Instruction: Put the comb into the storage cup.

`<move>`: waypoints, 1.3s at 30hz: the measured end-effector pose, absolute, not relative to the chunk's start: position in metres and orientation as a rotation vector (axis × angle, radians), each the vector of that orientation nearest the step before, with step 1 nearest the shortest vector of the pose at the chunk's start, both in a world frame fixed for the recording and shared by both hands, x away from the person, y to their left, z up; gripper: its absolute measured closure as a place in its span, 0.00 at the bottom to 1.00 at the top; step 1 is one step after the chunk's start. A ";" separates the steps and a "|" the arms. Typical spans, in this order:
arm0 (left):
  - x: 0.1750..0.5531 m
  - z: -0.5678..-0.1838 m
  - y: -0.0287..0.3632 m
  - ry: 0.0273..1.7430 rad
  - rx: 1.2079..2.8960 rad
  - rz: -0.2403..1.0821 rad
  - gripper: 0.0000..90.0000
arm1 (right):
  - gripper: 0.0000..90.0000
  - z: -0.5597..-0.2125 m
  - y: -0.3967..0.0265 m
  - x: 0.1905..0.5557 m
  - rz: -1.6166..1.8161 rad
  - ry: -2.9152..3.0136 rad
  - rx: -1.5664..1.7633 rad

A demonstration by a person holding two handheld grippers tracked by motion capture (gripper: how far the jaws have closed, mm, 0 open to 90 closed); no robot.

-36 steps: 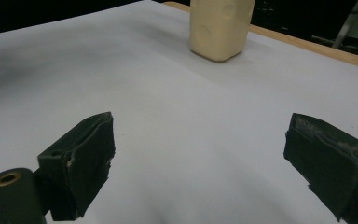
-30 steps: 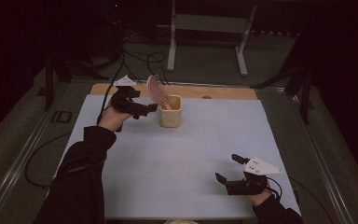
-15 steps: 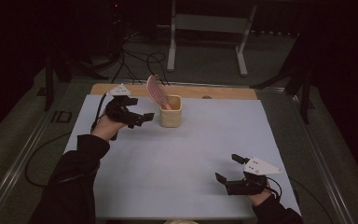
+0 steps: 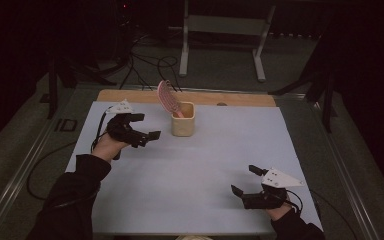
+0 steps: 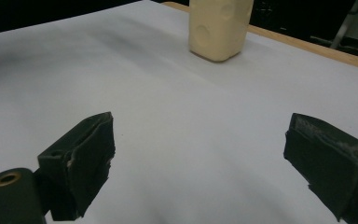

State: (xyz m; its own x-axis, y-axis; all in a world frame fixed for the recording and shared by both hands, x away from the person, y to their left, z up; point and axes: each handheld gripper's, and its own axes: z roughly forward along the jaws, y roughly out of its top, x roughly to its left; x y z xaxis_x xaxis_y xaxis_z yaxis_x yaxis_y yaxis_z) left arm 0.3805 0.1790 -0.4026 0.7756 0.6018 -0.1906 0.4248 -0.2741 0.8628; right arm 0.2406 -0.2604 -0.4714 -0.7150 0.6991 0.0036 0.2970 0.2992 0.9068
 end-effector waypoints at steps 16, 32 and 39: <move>0.351 -0.420 0.194 0.742 1.911 0.205 0.00 | 0.09 -0.471 -0.260 0.241 1.394 2.176 0.885; 0.319 -0.448 0.205 0.727 1.918 0.177 0.00 | 0.09 -0.471 -0.260 0.241 1.392 2.177 0.887; 0.305 -0.462 0.212 0.736 1.915 0.166 0.00 | 0.09 -0.471 -0.259 0.240 1.392 2.175 0.889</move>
